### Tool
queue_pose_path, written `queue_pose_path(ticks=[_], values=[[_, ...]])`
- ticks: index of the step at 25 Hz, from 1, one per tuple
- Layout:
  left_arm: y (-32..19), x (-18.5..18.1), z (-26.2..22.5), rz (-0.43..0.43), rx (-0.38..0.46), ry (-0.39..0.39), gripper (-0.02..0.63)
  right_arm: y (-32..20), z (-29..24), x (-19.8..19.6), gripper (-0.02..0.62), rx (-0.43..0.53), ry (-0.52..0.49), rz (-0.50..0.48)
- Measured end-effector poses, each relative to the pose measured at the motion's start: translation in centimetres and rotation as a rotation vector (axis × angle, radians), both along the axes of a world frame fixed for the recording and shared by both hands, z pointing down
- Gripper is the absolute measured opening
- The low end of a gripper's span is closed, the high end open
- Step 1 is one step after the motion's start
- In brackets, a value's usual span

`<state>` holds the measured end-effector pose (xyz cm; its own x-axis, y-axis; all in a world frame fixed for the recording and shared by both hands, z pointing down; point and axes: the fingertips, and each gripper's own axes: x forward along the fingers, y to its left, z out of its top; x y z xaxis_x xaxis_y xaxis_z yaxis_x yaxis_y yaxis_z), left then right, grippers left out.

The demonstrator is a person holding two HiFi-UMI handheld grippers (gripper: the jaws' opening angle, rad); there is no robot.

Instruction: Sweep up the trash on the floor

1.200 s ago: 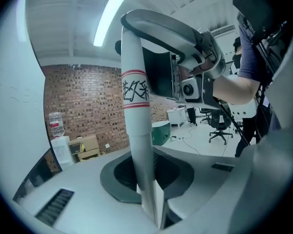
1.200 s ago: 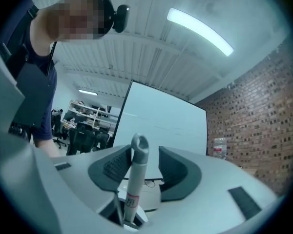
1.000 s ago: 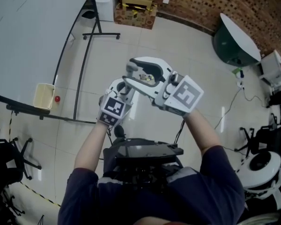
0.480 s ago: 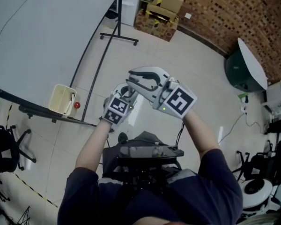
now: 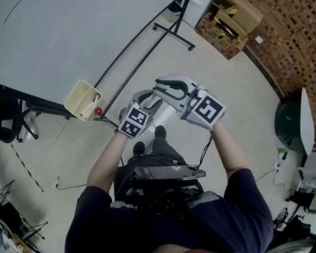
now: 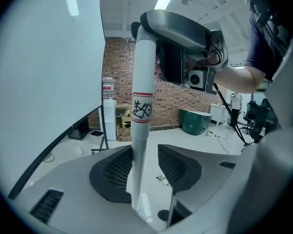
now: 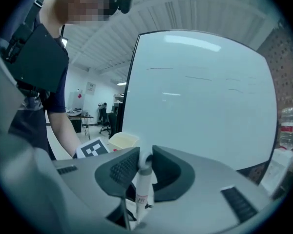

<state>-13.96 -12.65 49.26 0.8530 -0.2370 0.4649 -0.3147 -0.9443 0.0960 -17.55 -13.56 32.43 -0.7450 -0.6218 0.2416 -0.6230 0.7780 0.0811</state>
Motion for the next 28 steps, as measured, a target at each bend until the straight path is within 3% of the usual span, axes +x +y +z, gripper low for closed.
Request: queue_pose_path(ticks=[3,5,9,14,17,21,28], values=[[-3.2,-0.7,1.7,-0.086,0.013,-0.021,0.158,-2.6,2.4,-0.6,0.094,-0.028,-0.002,-0.085],[-5.1,-1.4,3.1,-0.151,0.014,-0.039,0.104,-4.0,4.4,-1.2,0.094,-0.055,-0.013,-0.141],[-8.0,-2.5,6.3,-0.245,0.003,-0.104,0.101,-6.8,8.4,-2.5,0.094,-0.098,0.006,-0.235],[-11.4,-4.2,10.5,-0.323,-0.037,-0.122,0.096,-9.8,13.0,-4.7,0.094,-0.135,0.036,-0.323],[-12.9,-5.5,12.5,-0.370,-0.038,-0.110,0.083,-11.3,14.9,-6.1,0.094,-0.142,0.016,-0.337],[-15.6,-7.0,12.7,-0.472,-0.017,-0.038,0.084,-14.1,15.1,-7.2,0.094,-0.130,-0.050,-0.289],[-16.8,-10.3,13.2,-0.594,-0.047,-0.046,0.091,-15.6,15.6,-10.3,0.094,-0.083,-0.034,-0.328]])
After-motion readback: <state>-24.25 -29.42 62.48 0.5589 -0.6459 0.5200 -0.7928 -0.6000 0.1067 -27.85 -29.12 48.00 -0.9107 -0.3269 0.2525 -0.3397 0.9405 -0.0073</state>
